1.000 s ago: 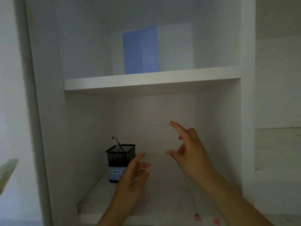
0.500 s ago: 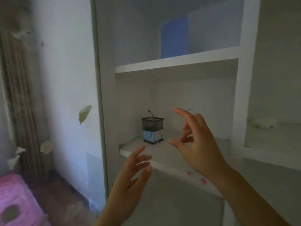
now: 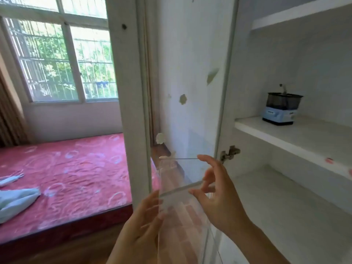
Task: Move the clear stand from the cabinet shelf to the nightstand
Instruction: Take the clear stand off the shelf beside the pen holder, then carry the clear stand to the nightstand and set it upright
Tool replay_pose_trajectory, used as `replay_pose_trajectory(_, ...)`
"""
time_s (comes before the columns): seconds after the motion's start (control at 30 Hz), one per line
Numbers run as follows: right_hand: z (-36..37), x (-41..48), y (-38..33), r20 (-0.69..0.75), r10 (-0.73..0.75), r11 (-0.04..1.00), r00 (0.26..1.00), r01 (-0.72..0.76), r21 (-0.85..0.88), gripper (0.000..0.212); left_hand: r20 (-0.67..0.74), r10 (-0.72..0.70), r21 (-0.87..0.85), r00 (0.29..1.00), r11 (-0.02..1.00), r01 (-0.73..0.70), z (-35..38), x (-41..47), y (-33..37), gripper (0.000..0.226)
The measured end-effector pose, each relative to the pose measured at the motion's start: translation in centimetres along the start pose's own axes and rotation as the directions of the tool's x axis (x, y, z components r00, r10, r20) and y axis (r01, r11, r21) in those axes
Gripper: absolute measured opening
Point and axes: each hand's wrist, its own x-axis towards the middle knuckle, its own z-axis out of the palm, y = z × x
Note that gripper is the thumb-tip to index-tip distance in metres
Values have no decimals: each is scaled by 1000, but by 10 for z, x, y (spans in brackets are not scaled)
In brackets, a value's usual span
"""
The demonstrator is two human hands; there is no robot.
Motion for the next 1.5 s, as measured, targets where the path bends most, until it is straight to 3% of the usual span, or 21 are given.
replay_pose_trajectory(0.27,139,-49,-46,188,-76,994,979,60,93,82,-256,-154,178,954,963,203,-126,-114,-10,42)
replay_pose_trajectory(0.5,275,-94,-129,402,-167,969,900,74,236,78,-438,-204,292,875,889,353,-243,-218,-5,44)
replay_pose_trajectory(0.77,440,-148,-235,549,-344,910,762,126,394,74,-688,-223,340,690,741,579,-379,-347,5,44)
replay_pose_trajectory(0.93,517,-164,-285,596,-410,882,690,132,453,73,-804,-269,213,530,702,680,-442,-412,13,51)
replay_pose_trajectory(1.0,544,-165,-297,616,-424,874,664,121,471,74,-827,-301,159,475,685,711,-462,-424,15,51)
replay_pose_trajectory(1.2,625,-154,-317,654,-430,871,622,94,483,76,-820,-411,62,398,627,776,-527,-418,7,37)
replay_pose_trajectory(1.5,783,-80,-331,634,-418,849,651,32,527,75,-823,-409,79,395,606,791,-688,-343,-58,42)
